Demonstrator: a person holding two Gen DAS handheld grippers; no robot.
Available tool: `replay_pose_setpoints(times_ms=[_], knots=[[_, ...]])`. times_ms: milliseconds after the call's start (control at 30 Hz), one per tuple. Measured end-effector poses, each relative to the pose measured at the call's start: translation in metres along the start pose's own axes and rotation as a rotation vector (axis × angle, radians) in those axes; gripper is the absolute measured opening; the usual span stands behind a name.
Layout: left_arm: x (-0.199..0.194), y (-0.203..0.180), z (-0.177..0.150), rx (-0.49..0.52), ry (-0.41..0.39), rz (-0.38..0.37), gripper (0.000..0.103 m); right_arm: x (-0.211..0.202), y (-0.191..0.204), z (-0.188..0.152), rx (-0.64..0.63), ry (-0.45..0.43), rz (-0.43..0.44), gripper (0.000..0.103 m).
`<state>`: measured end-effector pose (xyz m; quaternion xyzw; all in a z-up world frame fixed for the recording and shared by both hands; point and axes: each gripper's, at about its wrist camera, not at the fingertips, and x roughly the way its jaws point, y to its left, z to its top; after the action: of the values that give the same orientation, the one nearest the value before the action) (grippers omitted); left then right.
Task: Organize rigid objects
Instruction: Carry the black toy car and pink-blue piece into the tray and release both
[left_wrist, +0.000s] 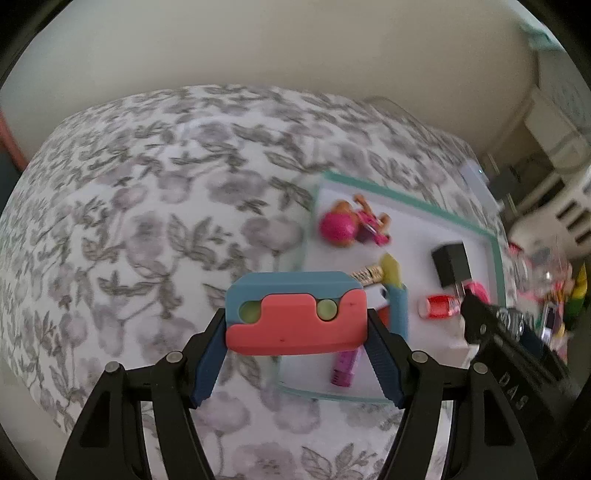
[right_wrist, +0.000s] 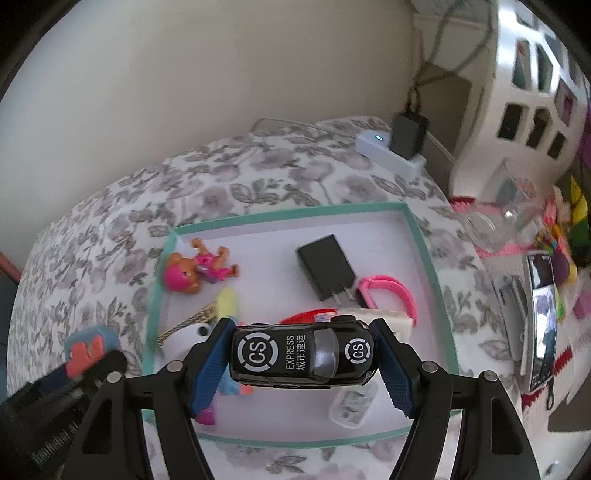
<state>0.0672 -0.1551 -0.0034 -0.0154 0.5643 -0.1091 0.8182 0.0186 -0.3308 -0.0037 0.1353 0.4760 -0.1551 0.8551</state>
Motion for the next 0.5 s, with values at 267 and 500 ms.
replay_pose_setpoints(times_ms=[267,500], knots=[[0.023,-0.017,-0.011,0.077,0.086,0.013,0.072,0.009,0.001,-0.003,-0.029,0.03,-0.007,0.076],[0.032,-0.014,-0.011,0.084,0.1,0.039,0.072,0.017,0.009,-0.004,-0.068,0.059,-0.012,0.076]])
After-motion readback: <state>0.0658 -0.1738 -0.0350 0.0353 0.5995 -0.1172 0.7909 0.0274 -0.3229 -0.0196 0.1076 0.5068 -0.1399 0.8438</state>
